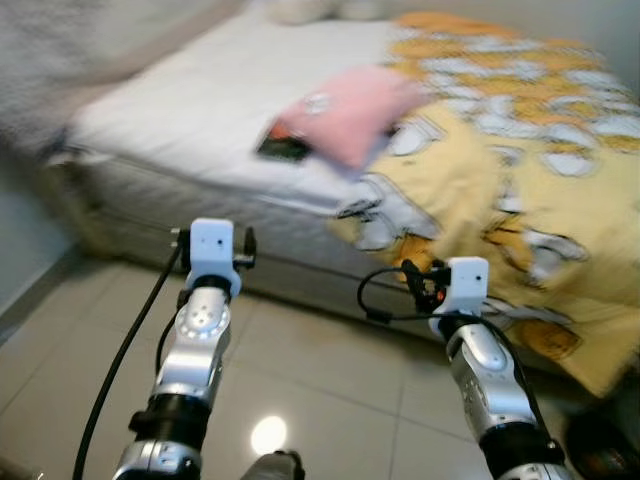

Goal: Clean up the room

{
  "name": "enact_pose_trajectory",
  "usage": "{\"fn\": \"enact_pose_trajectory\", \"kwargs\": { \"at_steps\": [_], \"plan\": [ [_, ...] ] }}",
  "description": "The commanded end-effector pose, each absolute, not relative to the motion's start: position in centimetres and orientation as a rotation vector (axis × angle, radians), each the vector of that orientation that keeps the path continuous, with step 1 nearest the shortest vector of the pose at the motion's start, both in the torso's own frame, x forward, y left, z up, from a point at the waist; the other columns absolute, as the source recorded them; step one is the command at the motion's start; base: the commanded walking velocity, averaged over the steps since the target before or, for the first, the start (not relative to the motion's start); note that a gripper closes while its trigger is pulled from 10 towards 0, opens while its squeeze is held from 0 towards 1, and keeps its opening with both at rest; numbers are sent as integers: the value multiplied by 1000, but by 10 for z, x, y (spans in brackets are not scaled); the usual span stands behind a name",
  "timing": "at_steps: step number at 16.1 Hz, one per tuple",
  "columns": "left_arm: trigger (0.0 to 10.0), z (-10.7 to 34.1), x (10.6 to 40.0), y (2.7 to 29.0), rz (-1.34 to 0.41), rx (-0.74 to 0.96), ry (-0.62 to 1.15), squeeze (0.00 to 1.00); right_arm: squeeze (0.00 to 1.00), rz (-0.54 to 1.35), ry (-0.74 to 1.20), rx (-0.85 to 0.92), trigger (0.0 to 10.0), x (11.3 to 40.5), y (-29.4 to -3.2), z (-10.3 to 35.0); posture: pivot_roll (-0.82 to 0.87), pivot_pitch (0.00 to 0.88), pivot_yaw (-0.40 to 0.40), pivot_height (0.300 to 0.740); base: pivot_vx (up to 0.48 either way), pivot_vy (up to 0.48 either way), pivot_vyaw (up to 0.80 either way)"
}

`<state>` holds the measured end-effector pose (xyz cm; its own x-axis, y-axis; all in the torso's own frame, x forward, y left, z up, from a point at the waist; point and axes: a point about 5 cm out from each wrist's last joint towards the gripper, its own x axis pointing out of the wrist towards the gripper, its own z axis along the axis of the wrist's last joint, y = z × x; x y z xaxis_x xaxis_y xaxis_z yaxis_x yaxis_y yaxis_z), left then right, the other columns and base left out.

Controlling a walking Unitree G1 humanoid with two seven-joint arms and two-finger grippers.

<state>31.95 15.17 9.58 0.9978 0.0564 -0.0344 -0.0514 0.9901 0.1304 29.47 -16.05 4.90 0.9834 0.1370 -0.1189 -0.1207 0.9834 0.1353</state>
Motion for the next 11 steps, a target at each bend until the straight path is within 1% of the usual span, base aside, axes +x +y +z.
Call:
{"fn": "enact_pose_trajectory", "kwargs": {
  "at_steps": [1,2,3,4,5,6,8,9,11],
  "plan": [
    [10000,100,322,141,-3,152,11,0,408,110,99,157,10000,298,-165,56,129,0,-26,740,0,0,669],
    [10000,101,322,141,-13,144,3,0,357,106,95,151,10000,298,-165,57,127,0,-24,740,0,0,0],
    [10000,104,323,140,-28,120,-13,0,349,104,87,131,10000,298,-165,58,122,0,-21,740,0,0,0],
    [10000,109,323,139,-59,65,-43,0,345,73,77,105,10000,298,-168,58,122,0,-21,740,480,0,0],
    [10000,109,323,139,-58,69,-48,0,345,63,72,93,10000,297,-169,58,122,0,-21,740,480,0,0],
    [10000,112,325,135,-94,66,-63,0,322,18,57,80,10000,297,-174,59,110,0,-12,740,480,0,0],
    [10000,116,326,132,-136,76,-88,0,290,-11,46,67,10000,297,-176,61,110,0,-12,740,480,0,0],
    [10000,118,329,133,-144,66,-91,0,271,-14,45,59,10000,298,-175,61,110,0,-12,740,480,0,0],
    [10000,119,332,136,-132,53,-93,0,267,-11,47,56,10000,298,-174,62,100,0,-7,740,480,0,0]
  ]
}}
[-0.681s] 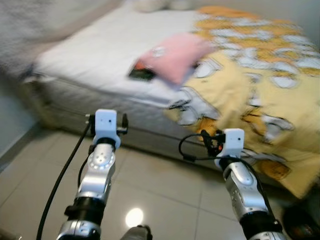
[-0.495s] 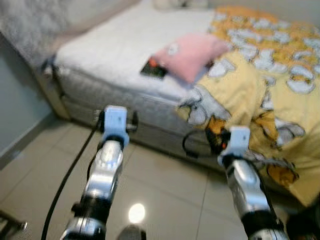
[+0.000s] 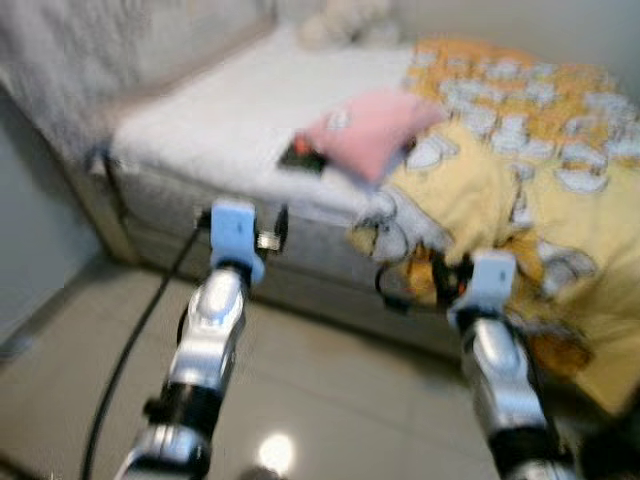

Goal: Clean up the room

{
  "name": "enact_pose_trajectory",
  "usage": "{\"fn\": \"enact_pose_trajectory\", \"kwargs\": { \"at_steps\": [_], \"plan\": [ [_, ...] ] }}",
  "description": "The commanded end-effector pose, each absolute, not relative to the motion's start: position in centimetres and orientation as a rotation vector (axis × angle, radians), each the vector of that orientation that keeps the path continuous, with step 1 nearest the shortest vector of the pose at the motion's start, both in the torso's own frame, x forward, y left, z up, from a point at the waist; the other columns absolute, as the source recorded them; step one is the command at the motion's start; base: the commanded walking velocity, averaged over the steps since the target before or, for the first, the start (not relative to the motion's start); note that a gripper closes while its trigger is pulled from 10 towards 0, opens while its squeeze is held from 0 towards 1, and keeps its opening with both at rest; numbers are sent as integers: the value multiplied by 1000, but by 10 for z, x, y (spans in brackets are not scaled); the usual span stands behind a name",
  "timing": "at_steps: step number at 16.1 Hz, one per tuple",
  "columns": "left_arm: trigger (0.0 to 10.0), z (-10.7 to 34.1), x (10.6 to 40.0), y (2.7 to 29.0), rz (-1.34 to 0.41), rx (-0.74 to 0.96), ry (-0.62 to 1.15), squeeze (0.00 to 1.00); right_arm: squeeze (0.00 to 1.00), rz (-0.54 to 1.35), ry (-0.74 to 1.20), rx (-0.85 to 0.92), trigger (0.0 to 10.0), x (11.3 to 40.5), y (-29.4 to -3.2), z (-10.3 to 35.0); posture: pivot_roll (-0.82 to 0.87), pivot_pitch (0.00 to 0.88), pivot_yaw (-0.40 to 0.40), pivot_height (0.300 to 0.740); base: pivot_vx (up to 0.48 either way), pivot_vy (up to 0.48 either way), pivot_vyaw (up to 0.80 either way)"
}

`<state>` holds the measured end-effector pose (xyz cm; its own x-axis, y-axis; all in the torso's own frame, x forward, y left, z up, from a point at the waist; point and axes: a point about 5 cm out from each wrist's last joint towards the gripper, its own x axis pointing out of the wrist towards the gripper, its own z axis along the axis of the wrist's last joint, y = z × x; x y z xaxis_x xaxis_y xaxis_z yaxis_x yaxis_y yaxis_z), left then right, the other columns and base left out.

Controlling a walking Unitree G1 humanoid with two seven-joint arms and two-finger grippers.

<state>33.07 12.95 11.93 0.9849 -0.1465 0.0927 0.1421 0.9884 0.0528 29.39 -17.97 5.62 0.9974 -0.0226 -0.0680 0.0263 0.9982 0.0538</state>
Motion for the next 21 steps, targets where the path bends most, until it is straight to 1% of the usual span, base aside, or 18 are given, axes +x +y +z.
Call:
{"fn": "enact_pose_trajectory", "kwargs": {
  "at_steps": [1,3,6,13,15,18,20,21],
  "plan": [
    [10000,118,333,139,-112,34,-85,0,263,-9,39,45,10000,299,-174,63,97,0,-7,740,480,0,0],
    [10000,116,333,141,-94,27,-75,0,267,-6,38,42,10000,300,-173,63,97,0,-8,740,480,0,0],
    [10000,115,333,136,-127,44,-81,0,267,2,33,38,10000,301,-171,64,100,0,-13,740,480,0,0],
    [10000,117,340,141,-135,65,-85,0,255,14,30,18,10000,301,-167,64,94,0,-8,740,480,0,0],
    [10000,116,343,143,-150,95,-75,0,259,23,39,30,10000,301,-164,63,84,0,1,740,444,0,0],
    [10000,117,344,142,-183,90,-72,0,286,8,52,83,10000,299,-165,61,77,0,6,740,0,469,-800],
    [10000,118,346,140,-189,92,-71,0,290,1,52,73,10000,298,-167,60,69,0,13,740,0,480,-800],
    [10000,118,347,139,-193,86,-70,0,282,-12,43,73,10000,296,-169,60,62,0,18,740,0,480,0]
  ]
}}
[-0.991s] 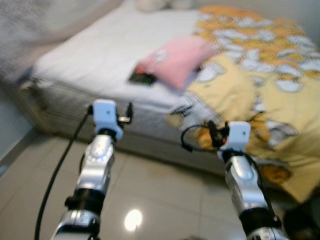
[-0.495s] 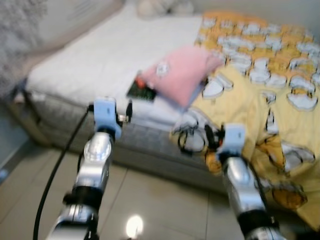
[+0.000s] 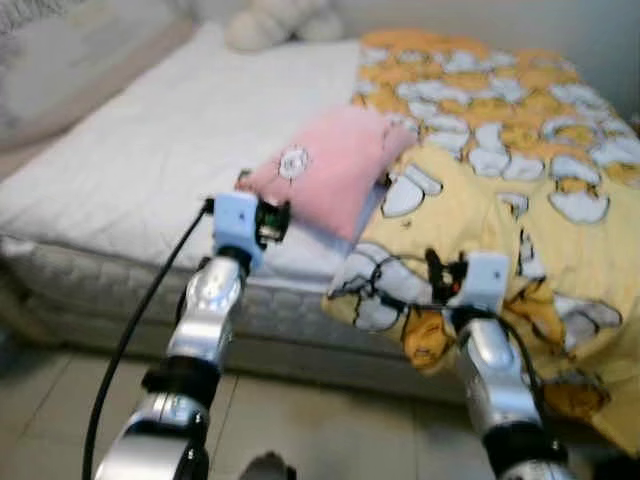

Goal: Clean up the room

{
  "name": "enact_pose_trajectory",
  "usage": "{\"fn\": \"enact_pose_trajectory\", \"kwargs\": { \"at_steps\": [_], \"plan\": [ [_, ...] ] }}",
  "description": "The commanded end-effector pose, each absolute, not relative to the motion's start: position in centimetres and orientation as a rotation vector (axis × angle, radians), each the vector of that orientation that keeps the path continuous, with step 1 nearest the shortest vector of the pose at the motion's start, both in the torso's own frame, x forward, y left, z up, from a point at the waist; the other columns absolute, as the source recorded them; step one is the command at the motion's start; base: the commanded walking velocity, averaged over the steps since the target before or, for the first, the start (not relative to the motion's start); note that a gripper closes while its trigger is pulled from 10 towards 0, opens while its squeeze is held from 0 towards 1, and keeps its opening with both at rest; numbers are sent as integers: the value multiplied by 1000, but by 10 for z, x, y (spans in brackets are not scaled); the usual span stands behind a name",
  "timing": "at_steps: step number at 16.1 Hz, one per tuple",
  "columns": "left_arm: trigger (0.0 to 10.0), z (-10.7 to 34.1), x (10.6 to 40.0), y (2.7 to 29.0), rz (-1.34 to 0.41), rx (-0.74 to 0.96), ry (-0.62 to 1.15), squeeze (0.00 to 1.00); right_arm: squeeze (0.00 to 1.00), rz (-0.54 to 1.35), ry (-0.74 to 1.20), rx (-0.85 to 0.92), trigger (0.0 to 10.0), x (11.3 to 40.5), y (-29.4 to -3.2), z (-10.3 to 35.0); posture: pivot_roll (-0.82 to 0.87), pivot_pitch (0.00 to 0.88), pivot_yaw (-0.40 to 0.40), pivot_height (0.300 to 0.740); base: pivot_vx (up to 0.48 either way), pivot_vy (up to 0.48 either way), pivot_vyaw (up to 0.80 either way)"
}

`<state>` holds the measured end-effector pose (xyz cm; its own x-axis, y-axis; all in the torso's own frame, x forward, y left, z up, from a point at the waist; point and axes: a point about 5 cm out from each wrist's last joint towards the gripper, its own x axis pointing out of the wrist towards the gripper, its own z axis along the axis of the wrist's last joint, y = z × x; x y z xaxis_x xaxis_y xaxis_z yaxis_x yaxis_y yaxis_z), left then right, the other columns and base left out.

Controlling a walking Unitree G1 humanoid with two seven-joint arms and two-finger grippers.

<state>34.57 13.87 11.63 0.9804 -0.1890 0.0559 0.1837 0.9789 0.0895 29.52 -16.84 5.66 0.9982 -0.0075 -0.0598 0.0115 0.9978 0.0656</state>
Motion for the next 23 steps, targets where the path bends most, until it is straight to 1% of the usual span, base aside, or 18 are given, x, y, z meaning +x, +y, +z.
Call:
{"fn": "enact_pose_trajectory", "kwargs": {
  "at_steps": [1,2,3,4,5,7,10,23],
  "plan": [
    [10000,118,348,136,-196,85,-65,0,278,-15,44,65,10000,296,-170,60,58,0,22,740,0,480,0],
    [10000,118,349,134,-174,163,-68,0,282,-19,43,60,10000,295,-171,60,55,0,24,740,0,0,0],
    [10000,118,348,133,-174,136,-71,0,282,-21,42,60,10000,294,-171,60,53,0,25,740,0,0,0],
    [10000,119,347,133,-181,71,-75,0,282,-20,44,59,10000,293,-171,59,49,0,26,740,0,0,0],
    [10000,118,346,136,-151,43,-64,0,278,-18,45,58,10000,292,-171,59,48,0,28,740,480,0,0],
    [10000,117,345,134,-132,42,-69,0,286,-17,48,55,10000,290,-172,58,44,0,25,740,480,0,0],
    [10000,115,345,132,-132,36,-58,0,286,-13,51,51,10000,289,-172,58,43,0,24,740,480,0,0],
    [10000,117,350,139,-120,46,-52,0,282,-18,52,39,10000,289,-173,60,41,0,22,740,480,0,0]
  ]
}}
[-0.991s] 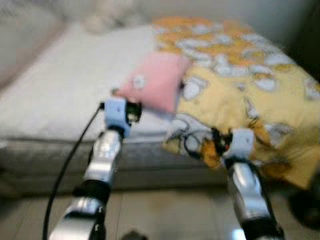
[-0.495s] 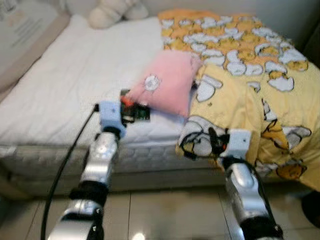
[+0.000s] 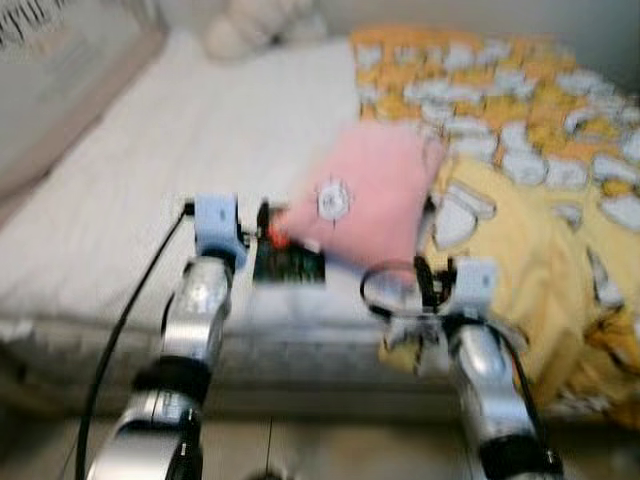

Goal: Clean up the room

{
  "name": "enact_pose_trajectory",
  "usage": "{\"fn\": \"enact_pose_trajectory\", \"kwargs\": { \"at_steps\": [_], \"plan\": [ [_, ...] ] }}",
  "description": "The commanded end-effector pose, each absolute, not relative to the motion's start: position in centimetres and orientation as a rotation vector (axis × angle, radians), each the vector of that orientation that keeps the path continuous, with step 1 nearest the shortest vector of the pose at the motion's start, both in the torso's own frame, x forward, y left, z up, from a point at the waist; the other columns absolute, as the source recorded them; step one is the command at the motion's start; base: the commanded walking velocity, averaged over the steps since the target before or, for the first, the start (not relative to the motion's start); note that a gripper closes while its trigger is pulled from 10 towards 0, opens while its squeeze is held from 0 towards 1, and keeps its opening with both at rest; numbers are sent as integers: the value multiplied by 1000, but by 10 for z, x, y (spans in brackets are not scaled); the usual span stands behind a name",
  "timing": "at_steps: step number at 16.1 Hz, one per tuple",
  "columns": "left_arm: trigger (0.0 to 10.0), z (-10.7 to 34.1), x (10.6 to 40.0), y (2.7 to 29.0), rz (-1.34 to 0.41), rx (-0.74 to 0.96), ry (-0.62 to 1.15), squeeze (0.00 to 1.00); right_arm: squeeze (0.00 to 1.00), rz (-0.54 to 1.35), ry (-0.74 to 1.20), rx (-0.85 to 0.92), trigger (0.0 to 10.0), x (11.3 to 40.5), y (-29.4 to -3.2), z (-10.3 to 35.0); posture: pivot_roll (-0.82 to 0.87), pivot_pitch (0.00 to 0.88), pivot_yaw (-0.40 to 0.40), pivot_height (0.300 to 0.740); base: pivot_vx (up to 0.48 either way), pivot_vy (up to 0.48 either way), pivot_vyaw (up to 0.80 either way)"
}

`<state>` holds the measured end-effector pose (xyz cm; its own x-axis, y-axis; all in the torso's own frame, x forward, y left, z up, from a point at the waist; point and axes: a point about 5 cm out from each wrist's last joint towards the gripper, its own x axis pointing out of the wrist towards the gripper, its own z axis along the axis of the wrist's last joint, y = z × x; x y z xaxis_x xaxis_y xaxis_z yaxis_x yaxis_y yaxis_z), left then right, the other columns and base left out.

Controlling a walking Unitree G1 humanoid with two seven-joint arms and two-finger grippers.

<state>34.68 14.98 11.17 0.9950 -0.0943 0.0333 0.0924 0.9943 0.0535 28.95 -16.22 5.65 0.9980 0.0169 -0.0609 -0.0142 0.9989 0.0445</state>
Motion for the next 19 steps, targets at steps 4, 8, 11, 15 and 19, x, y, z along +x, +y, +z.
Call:
{"fn": "enact_pose_trajectory", "kwargs": {
  "at_steps": [4,8,11,15,19],
  "plan": [
    [10000,117,352,141,-111,46,-50,0,1000,-56,47,38,10000,295,-179,65,40,0,17,740,480,0,0],
    [10000,124,359,132,-229,32,-43,0,1000,-175,48,202,10000,300,-196,75,34,0,16,740,480,0,0],
    [10000,125,371,133,-224,75,33,0,1000,-166,128,248,10000,304,-205,73,21,0,20,740,480,0,0],
    [10000,116,385,127,-298,33,340,0,0,-129,277,399,10000,313,-219,68,-14,0,24,740,95,0,0],
    [10000,117,387,116,-380,-49,455,0,0,-30,309,436,10000,319,-213,73,-72,0,64,740,0,0,0]
  ]
}}
